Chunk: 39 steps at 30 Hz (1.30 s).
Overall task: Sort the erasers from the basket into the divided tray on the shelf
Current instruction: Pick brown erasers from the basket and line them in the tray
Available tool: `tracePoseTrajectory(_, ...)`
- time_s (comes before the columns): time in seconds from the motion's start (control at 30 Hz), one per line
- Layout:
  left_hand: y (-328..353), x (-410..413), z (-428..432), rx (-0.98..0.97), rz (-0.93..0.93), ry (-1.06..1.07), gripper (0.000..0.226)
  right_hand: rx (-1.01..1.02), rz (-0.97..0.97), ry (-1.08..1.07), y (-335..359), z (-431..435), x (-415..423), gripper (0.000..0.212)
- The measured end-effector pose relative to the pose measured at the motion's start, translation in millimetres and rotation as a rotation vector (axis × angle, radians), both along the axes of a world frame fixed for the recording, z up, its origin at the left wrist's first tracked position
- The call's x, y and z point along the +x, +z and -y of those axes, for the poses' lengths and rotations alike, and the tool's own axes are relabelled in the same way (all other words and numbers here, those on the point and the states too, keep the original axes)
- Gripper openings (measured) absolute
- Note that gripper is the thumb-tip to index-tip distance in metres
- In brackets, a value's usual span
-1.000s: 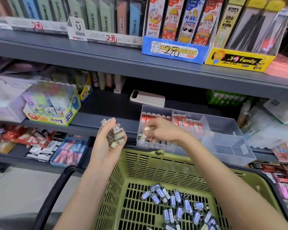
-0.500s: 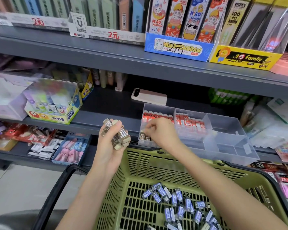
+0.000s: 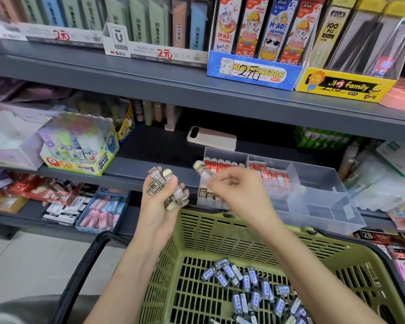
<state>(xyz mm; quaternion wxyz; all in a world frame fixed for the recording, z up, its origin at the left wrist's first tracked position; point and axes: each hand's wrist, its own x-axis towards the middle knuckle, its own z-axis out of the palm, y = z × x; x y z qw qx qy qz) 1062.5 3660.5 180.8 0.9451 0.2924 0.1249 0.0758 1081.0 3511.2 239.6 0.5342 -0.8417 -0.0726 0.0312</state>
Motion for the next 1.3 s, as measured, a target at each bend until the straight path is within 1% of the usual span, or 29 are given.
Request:
tracePoseTrajectory(0.03, -0.3, 0.3, 0.1, -0.015, -0.009, 0.002, 0.054, -0.065, 0.004, -0.053, 1.3, 11.4, 6.6, 0.013)
tracePoseTrajectory(0.07, -0.9, 0.6, -0.1, -0.024, -0.015, 0.004, 0.054, -0.173, 0.004, -0.086, 1.6, 21.9, 13.6, 0.013)
tracePoseTrajectory(0.1, -1.6, 0.8, -0.5, -0.026, -0.021, 0.004, 0.054, -0.302, -0.003, -0.093, 1.0, 28.9, 20.6, 0.019)
tracePoseTrajectory(0.17, -2.7, 0.8, -1.3, -0.012, -0.025, 0.001, 0.051, -0.53, -0.033, -0.059, -3.8, 32.3, 31.8, 0.033)
tracePoseTrajectory(0.23, -3.6, 0.9, -1.7, 0.002, -0.025, -0.005, 0.047, -0.707, -0.046, -0.021, -8.2, 25.0, 38.5, 0.038)
tracePoseTrajectory(0.3, -4.9, 1.2, -2.4, 0.015, -0.02, -0.01, 0.043, -0.829, -0.025, 0.001, -12.3, 15.1, 42.9, 0.042)
tracePoseTrajectory(0.4, -6.6, 1.5, -3.6, 0.035, -0.01, -0.021, 0.035, -0.909, -0.062, 0.11, -16.9, 5.1, 47.3, 0.047)
tracePoseTrajectory(0.47, -7.2, 1.7, -4.3, 0.038, -0.008, -0.028, 0.035, -0.897, -0.134, 0.23, -14.4, 5.0, 50.6, 0.051)
tracePoseTrajectory(0.5, -7.3, 1.8, -4.6, 0.038, -0.009, -0.029, 0.036, -0.859, -0.178, 0.28, -11.4, 6.7, 52.7, 0.05)
tracePoseTrajectory(0.57, -7.4, 1.8, -5.0, 0.036, -0.015, -0.031, 0.037, -0.732, -0.246, 0.325, -5.9, 10.9, 56.7, 0.041)
tracePoseTrajectory(0.63, -7.1, 1.7, -4.8, 0.029, -0.024, -0.029, 0.038, -0.663, -0.229, 0.293, -4.8, 13.3, 59.4, 0.026)
tracePoseTrajectory(0.7, -6.0, 1.4, -4.4, 0.023, -0.032, -0.027, 0.041, -0.672, -0.172, 0.287, -7.2, 12.4, 60.0, 0.017)
tracePoseTrajectory(0.83, -3.6, 0.0, -3.6, 0.038, -0.039, -0.026, 0.05, -0.677, -0.163, 0.363, -15.6, 4.6, 55.8, 0.023)
tracePoseTrajectory(0.97, -2.7, -0.4, -2.3, 0.047, -0.035, -0.025, 0.05, -0.613, -0.165, 0.337, -19.9, 3.1, 53.0, 0.022)
tracePoseTrajectory(1.03, -2.3, -0.6, -1.9, 0.048, -0.028, -0.027, 0.051, -0.637, -0.118, 0.319, -20.2, 4.9, 51.4, 0.026)
tracePoseTrajectory(1.1, -2.5, -0.7, -1.9, 0.043, -0.018, -0.028, 0.051, -0.625, 0.033, 0.24, -16.5, 2.7, 44.4, 0.025)
tracePoseTrajectory(1.17, -2.3, -0.2, -1.3, 0.047, -0.014, -0.023, 0.052, -0.416, 0.134, 0.207, -11.7, -4.8, 29.9, 0.014)
tracePoseTrajectory(1.2, -2.3, 0.2, -0.5, 0.051, -0.009, -0.022, 0.052, -0.315, 0.147, 0.23, -8.7, -11.0, 20.3, 0.014)
tracePoseTrajectory(1.23, -2.3, 0.2, 0.3, 0.056, 0.0, -0.026, 0.053, -0.271, 0.161, 0.262, -7.6, -17.6, 11.2, 0.019)
tracePoseTrajectory(1.3, -2.5, -0.2, 1.6, 0.062, 0.013, -0.036, 0.053, -0.341, 0.233, 0.292, -9.9, -29.5, -1.3, 0.029)
